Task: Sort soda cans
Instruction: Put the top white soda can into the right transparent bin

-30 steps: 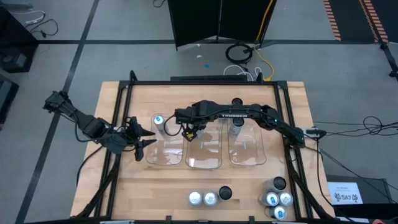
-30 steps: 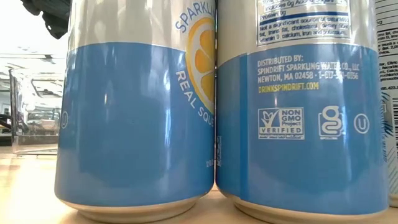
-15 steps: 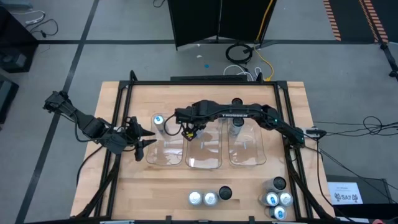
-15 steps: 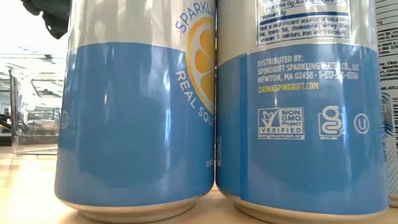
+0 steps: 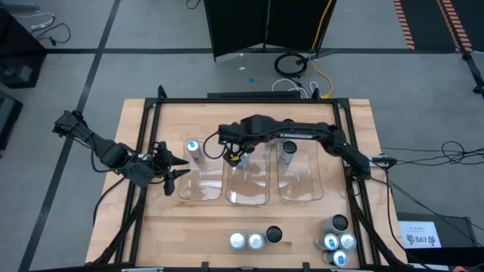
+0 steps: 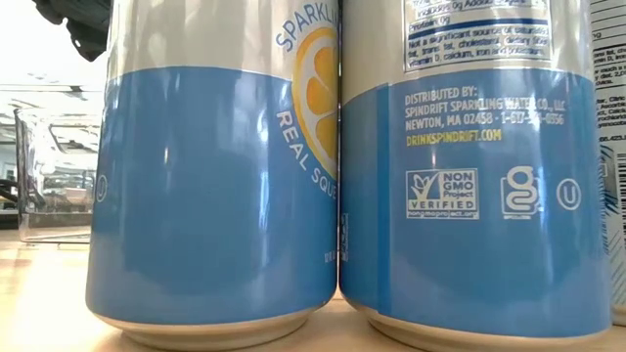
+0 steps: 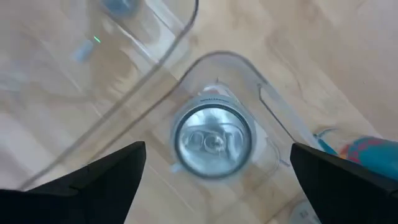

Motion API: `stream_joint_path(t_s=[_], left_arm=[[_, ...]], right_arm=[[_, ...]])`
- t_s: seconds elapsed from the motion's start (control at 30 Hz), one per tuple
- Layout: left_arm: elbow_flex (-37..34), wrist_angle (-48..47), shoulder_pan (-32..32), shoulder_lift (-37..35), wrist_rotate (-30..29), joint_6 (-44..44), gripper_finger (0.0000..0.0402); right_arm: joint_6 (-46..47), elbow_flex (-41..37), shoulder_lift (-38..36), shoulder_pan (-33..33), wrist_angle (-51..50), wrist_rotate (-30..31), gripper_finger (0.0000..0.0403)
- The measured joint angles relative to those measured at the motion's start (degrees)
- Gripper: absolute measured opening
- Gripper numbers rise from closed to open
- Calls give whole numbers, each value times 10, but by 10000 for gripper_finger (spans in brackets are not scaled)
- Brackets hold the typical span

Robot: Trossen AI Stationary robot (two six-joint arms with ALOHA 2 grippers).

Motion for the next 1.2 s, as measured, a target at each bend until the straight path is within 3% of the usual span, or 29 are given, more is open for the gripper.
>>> stream_joint_path(t_s=[0.1, 0.37, 0.57, 0.87, 1.2], left_arm=[[0, 0, 0, 0, 0, 0, 151], [0, 0, 0, 0, 0, 0, 151], [0, 0, 0, 0, 0, 0, 151], [0, 3, 0, 0, 0, 0, 151], [0, 7, 0, 0, 0, 0, 151]], right_arm=[[11, 0, -42, 0, -2, 14, 393], [94, 0, -137, -12, -130, 162, 393], [107, -18, -173, -86, -129, 141, 393], [-10, -50, -186, -211, -128, 73, 393], [-100, -234, -266, -238, -100, 50, 393]])
